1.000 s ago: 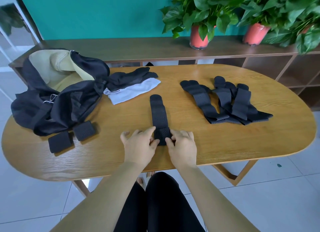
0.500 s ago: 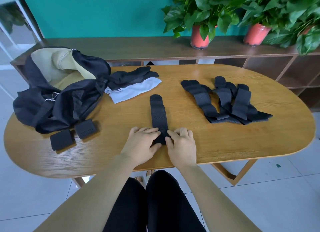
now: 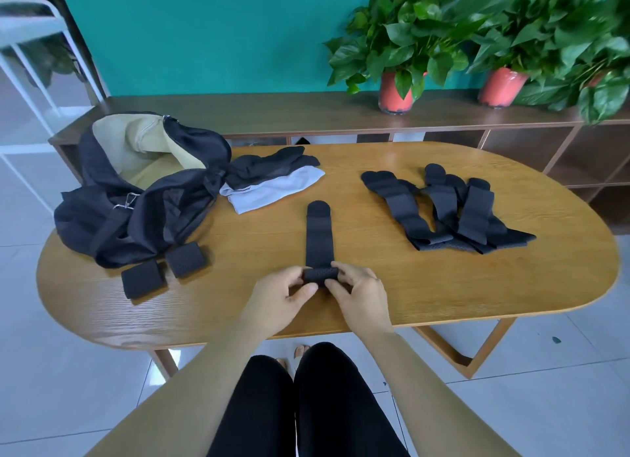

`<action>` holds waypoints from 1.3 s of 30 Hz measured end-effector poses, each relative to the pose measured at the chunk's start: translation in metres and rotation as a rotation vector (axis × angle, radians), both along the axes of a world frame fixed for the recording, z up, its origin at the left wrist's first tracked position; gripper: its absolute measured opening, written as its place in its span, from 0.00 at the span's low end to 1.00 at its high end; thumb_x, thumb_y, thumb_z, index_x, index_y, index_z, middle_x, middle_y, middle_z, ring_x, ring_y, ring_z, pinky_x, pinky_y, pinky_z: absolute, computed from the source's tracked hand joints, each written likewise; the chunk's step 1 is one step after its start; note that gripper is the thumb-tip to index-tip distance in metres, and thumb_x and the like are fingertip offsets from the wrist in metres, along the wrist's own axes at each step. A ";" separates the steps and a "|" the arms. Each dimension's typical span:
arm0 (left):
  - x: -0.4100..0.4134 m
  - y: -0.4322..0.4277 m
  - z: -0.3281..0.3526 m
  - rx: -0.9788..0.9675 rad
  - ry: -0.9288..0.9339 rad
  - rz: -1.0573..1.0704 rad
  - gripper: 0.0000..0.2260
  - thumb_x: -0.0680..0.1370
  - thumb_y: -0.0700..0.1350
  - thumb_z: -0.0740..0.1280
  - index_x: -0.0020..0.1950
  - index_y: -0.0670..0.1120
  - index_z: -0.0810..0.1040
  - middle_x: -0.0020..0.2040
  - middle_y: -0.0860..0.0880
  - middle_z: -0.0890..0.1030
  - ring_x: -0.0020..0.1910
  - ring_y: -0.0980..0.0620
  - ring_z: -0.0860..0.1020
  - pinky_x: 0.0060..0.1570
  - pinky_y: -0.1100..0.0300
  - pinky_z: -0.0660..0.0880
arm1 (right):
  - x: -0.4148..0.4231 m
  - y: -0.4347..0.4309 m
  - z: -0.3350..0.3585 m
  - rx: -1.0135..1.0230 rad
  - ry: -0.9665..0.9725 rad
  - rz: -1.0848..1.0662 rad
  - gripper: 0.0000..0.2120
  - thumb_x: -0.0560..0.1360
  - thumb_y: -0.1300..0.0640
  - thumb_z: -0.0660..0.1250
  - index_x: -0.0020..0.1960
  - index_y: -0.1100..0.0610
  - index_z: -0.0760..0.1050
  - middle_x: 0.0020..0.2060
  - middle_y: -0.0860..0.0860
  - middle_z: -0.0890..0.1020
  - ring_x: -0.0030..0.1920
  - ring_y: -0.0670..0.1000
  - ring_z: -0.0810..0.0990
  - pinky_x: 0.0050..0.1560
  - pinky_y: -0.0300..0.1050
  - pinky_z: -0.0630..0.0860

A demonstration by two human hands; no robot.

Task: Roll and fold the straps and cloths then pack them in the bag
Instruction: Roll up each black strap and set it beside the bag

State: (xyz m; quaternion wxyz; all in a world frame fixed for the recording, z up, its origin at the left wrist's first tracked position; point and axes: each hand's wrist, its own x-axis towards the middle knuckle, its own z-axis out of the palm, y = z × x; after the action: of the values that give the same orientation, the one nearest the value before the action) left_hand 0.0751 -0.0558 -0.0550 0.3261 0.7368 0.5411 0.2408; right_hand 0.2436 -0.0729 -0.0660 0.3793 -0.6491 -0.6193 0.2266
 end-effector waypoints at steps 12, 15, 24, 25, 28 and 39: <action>0.029 0.017 -0.004 0.186 0.167 0.277 0.11 0.78 0.45 0.65 0.37 0.44 0.71 0.33 0.49 0.76 0.31 0.51 0.74 0.31 0.61 0.68 | -0.011 0.017 -0.010 0.020 -0.204 -0.139 0.12 0.78 0.53 0.64 0.55 0.58 0.80 0.50 0.53 0.79 0.52 0.52 0.74 0.45 0.39 0.66; 0.030 0.020 -0.006 0.183 0.190 0.277 0.11 0.78 0.45 0.66 0.37 0.47 0.70 0.37 0.48 0.77 0.35 0.51 0.75 0.34 0.62 0.68 | -0.010 0.022 -0.008 -0.023 -0.237 -0.142 0.13 0.78 0.52 0.63 0.60 0.54 0.78 0.52 0.52 0.79 0.53 0.51 0.74 0.46 0.40 0.68; 0.030 0.025 -0.007 0.217 0.208 0.259 0.23 0.79 0.47 0.65 0.73 0.45 0.67 0.57 0.46 0.78 0.54 0.49 0.77 0.53 0.58 0.76 | -0.013 0.025 -0.010 0.002 -0.260 -0.164 0.19 0.78 0.51 0.63 0.68 0.52 0.72 0.54 0.50 0.78 0.55 0.50 0.74 0.51 0.44 0.74; 0.029 0.025 -0.007 0.216 0.206 0.249 0.23 0.79 0.47 0.65 0.74 0.46 0.66 0.57 0.46 0.78 0.55 0.49 0.77 0.54 0.57 0.76 | -0.013 0.025 -0.010 0.011 -0.259 -0.161 0.19 0.78 0.52 0.63 0.68 0.52 0.71 0.55 0.50 0.78 0.56 0.50 0.74 0.51 0.44 0.74; 0.030 0.026 -0.007 0.230 0.208 0.218 0.21 0.79 0.45 0.65 0.72 0.45 0.69 0.63 0.45 0.77 0.59 0.48 0.76 0.58 0.58 0.74 | -0.013 0.023 -0.011 0.032 -0.263 -0.146 0.19 0.78 0.54 0.63 0.68 0.53 0.71 0.57 0.51 0.77 0.57 0.50 0.72 0.52 0.45 0.74; 0.025 0.031 0.004 0.173 0.505 -0.035 0.23 0.79 0.52 0.61 0.73 0.46 0.68 0.74 0.54 0.62 0.68 0.49 0.65 0.61 0.55 0.73 | -0.014 0.022 -0.012 0.068 -0.290 -0.111 0.14 0.76 0.56 0.65 0.60 0.57 0.79 0.51 0.51 0.77 0.54 0.53 0.73 0.46 0.45 0.73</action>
State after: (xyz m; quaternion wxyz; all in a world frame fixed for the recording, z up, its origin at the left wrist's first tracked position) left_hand 0.0998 -0.0253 -0.0510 0.1206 0.8078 0.5700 0.0893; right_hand 0.2301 -0.0507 -0.0777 0.3195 -0.6951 -0.6380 0.0881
